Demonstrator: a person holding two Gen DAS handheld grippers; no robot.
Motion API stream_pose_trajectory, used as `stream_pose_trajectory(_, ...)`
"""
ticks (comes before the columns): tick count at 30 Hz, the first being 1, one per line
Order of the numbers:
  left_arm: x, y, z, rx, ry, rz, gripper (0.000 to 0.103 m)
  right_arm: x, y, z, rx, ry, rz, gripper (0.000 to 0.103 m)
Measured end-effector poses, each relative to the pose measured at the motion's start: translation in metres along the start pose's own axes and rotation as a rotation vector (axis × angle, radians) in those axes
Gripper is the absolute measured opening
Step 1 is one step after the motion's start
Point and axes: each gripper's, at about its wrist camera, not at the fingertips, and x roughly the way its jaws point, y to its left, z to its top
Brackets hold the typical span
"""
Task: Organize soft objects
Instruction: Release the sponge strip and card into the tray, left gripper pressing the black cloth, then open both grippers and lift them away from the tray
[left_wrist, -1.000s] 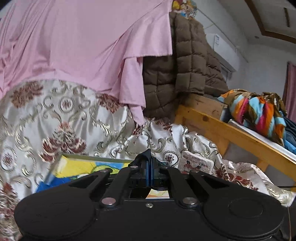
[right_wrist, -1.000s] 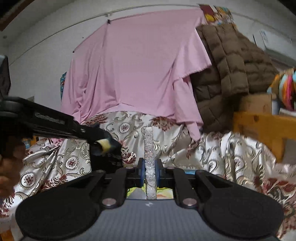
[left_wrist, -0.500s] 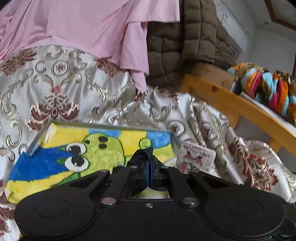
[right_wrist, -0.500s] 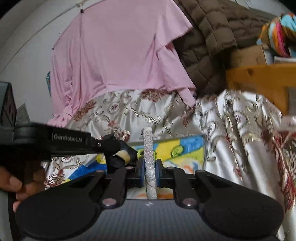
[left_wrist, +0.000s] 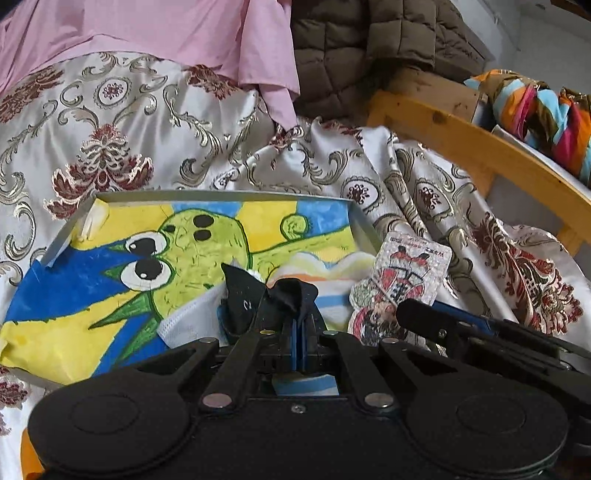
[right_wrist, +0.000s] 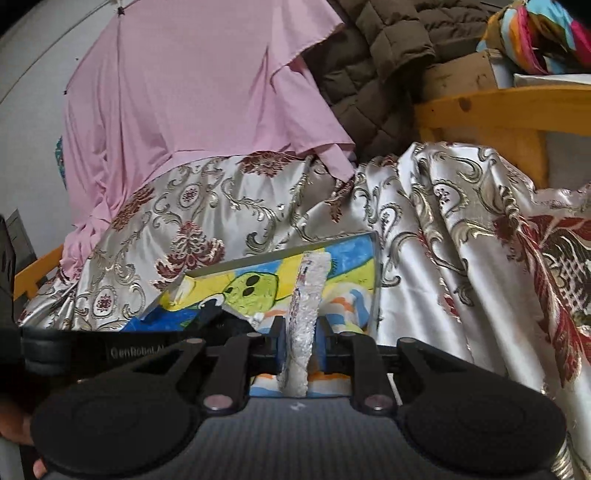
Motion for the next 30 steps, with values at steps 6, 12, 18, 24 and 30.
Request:
stream_pose_trajectory(6, 0.000, -0.003, 0.000, 0.010, 0.007, 0.003, 0.005, 0.000, 0.002, -0.002, -0.027, 0.008, -0.030, 0.041)
stream_pose_trajectory(12, -0.006, -0.003, -0.001, 0.011, 0.003, 0.029, 0.014, -0.001, 0.004, 0.000, -0.050, 0.026, -0.047, 0.061)
stream_pose_trajectory(18, -0.020, 0.001, 0.001, -0.033, -0.011, 0.052, 0.020, -0.009, 0.003, 0.003, -0.044, 0.033, -0.043, 0.073)
stream_pose_trajectory(24, -0.051, 0.003, 0.006, -0.054, -0.064, 0.069, 0.036, -0.025, 0.010, 0.011, -0.065, 0.020, -0.046, 0.081)
stream_pose_trajectory(30, -0.101, 0.002, 0.006, -0.049, -0.160, 0.100, 0.053, -0.056, 0.022, 0.024, -0.081, -0.025, -0.052, 0.087)
